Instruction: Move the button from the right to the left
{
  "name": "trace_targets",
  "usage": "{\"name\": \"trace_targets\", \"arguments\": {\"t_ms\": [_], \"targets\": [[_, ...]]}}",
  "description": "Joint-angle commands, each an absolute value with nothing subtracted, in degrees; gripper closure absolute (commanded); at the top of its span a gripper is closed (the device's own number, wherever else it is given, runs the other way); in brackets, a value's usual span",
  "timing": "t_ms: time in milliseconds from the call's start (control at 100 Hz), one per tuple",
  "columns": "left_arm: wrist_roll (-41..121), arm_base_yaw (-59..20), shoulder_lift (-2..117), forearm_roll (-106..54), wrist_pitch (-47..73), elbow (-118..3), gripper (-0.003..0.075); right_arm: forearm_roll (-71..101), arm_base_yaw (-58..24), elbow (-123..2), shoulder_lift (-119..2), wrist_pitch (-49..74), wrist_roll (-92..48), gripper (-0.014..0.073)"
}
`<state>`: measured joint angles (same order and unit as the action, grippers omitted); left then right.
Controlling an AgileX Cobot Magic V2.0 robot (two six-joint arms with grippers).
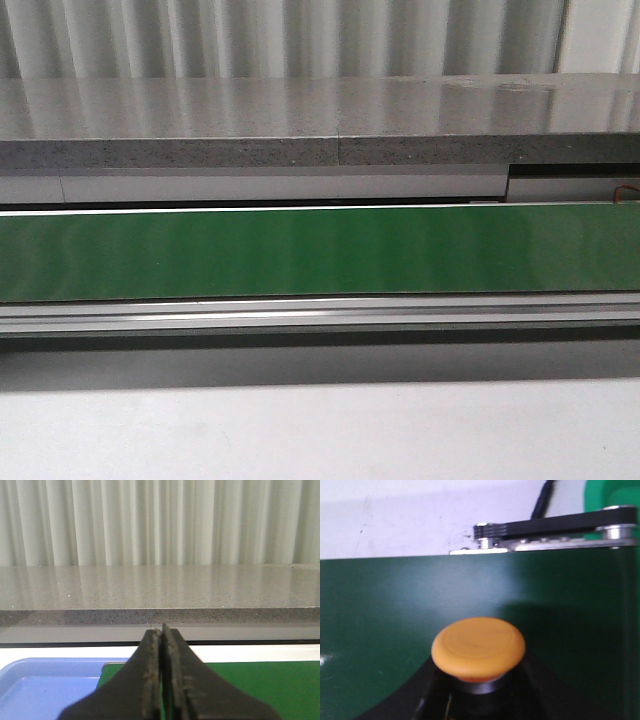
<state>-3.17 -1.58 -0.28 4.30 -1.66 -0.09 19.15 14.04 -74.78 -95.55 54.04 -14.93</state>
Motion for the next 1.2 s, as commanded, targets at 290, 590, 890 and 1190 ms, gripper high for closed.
{"name": "trace_targets", "arguments": {"t_ms": [290,590,890,1190], "targets": [[-3.46,-1.80,-2.20,4.17,-6.12,1.28,0.0740,20.46,10.32,-76.61,-100.52,54.18,-15.68,0.0337],[-3.46,-1.80,-2.20,4.17,-6.12,1.28,0.0740,20.93,10.32,-76.61,-99.63,52.85,-15.68,-0.0052],[-3.46,-1.80,-2.20,4.17,-6.12,1.28,0.0740,21.92,10.32,-76.61,-87.70,50.06,-16.32,-0.0052],[-3.46,-1.80,-2.20,4.17,-6.12,1.28,0.0740,15.60,10.32,-69.69,-66.21,43.97,-16.46,-0.0052]]}}
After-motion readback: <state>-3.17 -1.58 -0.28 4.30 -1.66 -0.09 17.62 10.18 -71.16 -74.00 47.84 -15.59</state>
